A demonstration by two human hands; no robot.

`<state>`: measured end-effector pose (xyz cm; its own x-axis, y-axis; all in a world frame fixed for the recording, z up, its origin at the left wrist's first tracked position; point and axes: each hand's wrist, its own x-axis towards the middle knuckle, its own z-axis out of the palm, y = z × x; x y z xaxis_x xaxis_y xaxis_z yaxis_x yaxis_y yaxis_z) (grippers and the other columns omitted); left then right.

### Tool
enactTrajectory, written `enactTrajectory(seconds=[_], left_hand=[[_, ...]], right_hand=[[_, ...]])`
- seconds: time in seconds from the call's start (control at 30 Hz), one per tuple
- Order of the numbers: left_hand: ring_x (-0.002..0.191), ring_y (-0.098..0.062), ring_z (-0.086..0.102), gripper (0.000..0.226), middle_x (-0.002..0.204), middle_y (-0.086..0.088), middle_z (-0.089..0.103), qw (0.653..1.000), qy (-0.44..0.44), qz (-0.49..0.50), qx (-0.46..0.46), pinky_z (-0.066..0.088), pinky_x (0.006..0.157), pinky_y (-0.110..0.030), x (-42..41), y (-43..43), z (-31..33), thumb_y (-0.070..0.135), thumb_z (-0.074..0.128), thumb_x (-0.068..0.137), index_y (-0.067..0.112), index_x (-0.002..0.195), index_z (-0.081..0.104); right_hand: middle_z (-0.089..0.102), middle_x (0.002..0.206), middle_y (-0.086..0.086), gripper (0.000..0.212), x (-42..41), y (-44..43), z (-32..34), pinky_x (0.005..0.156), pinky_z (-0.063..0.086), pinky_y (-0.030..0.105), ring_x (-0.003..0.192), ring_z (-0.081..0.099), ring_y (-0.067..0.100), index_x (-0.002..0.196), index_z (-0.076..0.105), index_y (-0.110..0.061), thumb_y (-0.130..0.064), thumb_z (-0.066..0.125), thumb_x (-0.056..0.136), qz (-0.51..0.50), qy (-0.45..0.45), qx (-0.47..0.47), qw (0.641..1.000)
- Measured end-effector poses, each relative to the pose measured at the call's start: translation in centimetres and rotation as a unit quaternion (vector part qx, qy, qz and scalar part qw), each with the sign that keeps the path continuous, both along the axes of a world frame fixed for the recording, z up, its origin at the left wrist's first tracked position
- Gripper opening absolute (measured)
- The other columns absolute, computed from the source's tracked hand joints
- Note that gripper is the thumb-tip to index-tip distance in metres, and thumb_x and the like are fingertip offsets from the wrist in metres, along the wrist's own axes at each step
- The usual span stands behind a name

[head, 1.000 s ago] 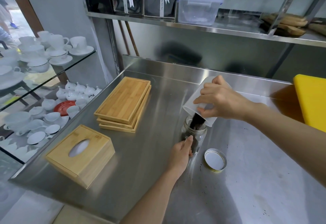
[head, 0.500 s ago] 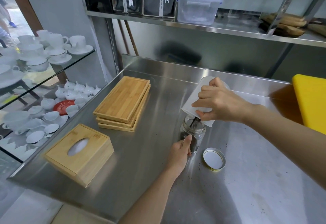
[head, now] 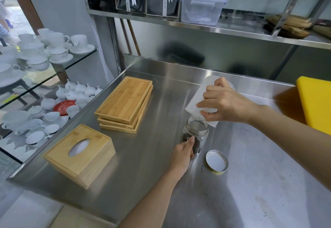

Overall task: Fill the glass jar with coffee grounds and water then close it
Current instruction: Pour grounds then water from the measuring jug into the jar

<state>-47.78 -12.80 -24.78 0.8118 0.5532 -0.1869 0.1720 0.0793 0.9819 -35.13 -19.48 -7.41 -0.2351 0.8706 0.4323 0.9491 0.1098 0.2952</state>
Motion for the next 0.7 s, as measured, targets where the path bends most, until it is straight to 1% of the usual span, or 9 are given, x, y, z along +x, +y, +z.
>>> enactTrajectory(seconds=[0.07,0.17,0.3,0.43,0.57,0.7], left_hand=[[0.051,-0.010,0.040,0.049,0.053,0.000,0.042,1.000,0.000,0.000,-0.001,0.034,0.057,-0.019,-0.03,0.03,-0.06,0.044,0.045,0.091,0.013,0.054,0.039],[0.051,-0.010,0.038,0.049,0.052,0.000,0.041,1.000,-0.002,-0.002,-0.002,0.034,0.051,-0.010,-0.07,0.10,-0.01,0.043,0.045,0.092,0.013,0.054,0.039],[0.052,-0.011,0.038,0.050,0.053,-0.001,0.041,1.000,0.009,-0.007,0.000,0.032,0.057,-0.021,-0.14,0.10,0.17,0.045,0.044,0.091,0.013,0.053,0.038],[0.053,-0.013,0.038,0.051,0.053,-0.002,0.041,1.000,0.011,-0.007,0.005,0.032,0.058,-0.022,-0.19,0.10,0.16,0.046,0.044,0.091,0.013,0.053,0.038],[0.055,-0.015,0.037,0.052,0.054,-0.004,0.040,1.000,0.012,-0.007,0.013,0.032,0.058,-0.023,-0.14,0.15,-0.02,0.048,0.043,0.091,0.013,0.053,0.039],[0.052,-0.012,0.037,0.052,0.052,-0.001,0.041,1.000,0.014,-0.010,0.013,0.033,0.056,-0.020,-0.20,0.12,0.01,0.047,0.044,0.091,0.015,0.050,0.039]], right_hand=[[0.053,0.052,0.008,0.032,-0.09,0.00,-0.09,0.069,0.027,0.036,0.052,0.049,0.028,0.071,0.072,-0.005,-0.026,0.049,0.081,0.000,-0.002,-0.007,1.000],[0.053,0.053,0.008,0.032,-0.27,0.03,-0.32,0.069,0.028,0.037,0.052,0.049,0.029,0.071,0.071,-0.005,-0.024,0.049,0.082,0.001,-0.018,-0.010,1.000],[0.052,0.053,0.007,0.032,-0.44,0.09,-0.39,0.070,0.030,0.037,0.054,0.048,0.028,0.069,0.070,-0.006,-0.023,0.047,0.083,0.010,-0.044,-0.024,0.999],[0.050,0.054,0.007,0.032,-0.50,-0.01,-0.24,0.070,0.030,0.037,0.055,0.046,0.027,0.069,0.070,-0.006,-0.023,0.047,0.085,0.022,-0.054,-0.034,0.998],[0.052,0.054,0.008,0.037,-0.43,-0.06,-0.30,0.069,0.031,0.037,0.055,0.048,0.028,0.068,0.069,-0.005,-0.022,0.042,0.087,0.022,-0.062,-0.031,0.997],[0.050,0.054,0.008,0.033,-0.48,-0.14,-0.44,0.067,0.031,0.037,0.054,0.048,0.029,0.070,0.069,-0.005,-0.019,0.045,0.088,0.030,-0.073,-0.014,0.997]])
